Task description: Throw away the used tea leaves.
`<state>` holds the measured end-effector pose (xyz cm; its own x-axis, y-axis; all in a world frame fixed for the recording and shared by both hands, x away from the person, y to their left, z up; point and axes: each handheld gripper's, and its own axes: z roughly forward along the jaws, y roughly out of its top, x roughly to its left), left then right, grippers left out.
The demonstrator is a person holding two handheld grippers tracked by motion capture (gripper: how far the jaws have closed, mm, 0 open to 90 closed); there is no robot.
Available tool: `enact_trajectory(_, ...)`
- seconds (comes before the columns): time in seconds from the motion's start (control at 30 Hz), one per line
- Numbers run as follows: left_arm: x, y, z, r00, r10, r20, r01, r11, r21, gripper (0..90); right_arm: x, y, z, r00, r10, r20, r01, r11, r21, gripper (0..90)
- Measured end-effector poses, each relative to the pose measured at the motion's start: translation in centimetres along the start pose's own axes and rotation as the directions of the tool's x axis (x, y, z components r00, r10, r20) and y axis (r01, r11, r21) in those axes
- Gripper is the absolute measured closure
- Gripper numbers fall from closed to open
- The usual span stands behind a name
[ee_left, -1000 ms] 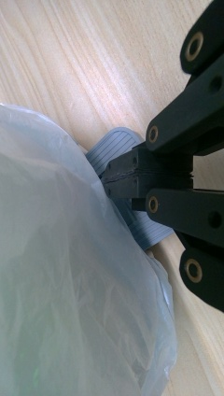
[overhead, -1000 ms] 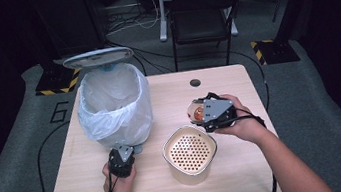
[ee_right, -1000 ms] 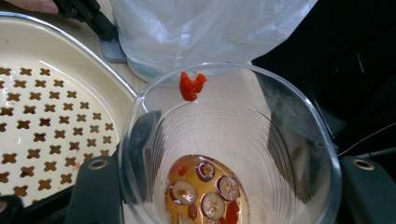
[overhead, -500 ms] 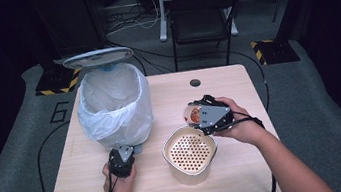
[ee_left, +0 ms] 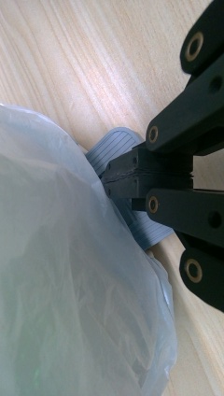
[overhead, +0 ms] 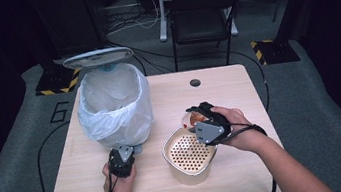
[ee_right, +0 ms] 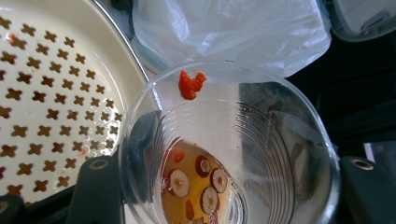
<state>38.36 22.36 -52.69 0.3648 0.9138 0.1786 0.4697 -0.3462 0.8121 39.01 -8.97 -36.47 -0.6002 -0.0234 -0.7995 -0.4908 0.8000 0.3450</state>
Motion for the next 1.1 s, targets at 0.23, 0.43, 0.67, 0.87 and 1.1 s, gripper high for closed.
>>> enact_trajectory(0.23,0.0,0.0,0.0,1.0000,0.001,0.001,-0.001,1.0000,-0.001,89.8,1.3,1.4,0.0,0.9728,-0.219,0.075,0.213,0.974,0.080,36.6)
enact_trajectory(0.43,0.2,0.1,-0.1,0.9992,0.035,-0.019,-0.035,0.9994,-0.001,89.8,2.9,2.2,0.4,0.9232,-0.376,0.080,0.360,0.918,0.165,36.6)
enact_trajectory(0.67,0.2,0.1,0.0,0.9993,0.031,-0.022,-0.031,0.9995,-0.007,89.7,4.0,2.4,0.9,0.8657,-0.491,0.096,0.460,0.856,0.235,36.6)
enact_trajectory(0.87,0.0,0.0,0.0,1.0000,-0.005,0.000,0.005,1.0000,-0.007,89.8,4.7,2.3,1.3,0.7445,-0.662,0.088,0.602,0.723,0.340,36.7)
enact_trajectory(1.1,0.0,0.0,0.1,1.0000,0.000,-0.007,0.000,1.0000,-0.008,89.7,6.3,2.1,1.6,0.6044,-0.786,0.133,0.702,0.604,0.378,36.7)
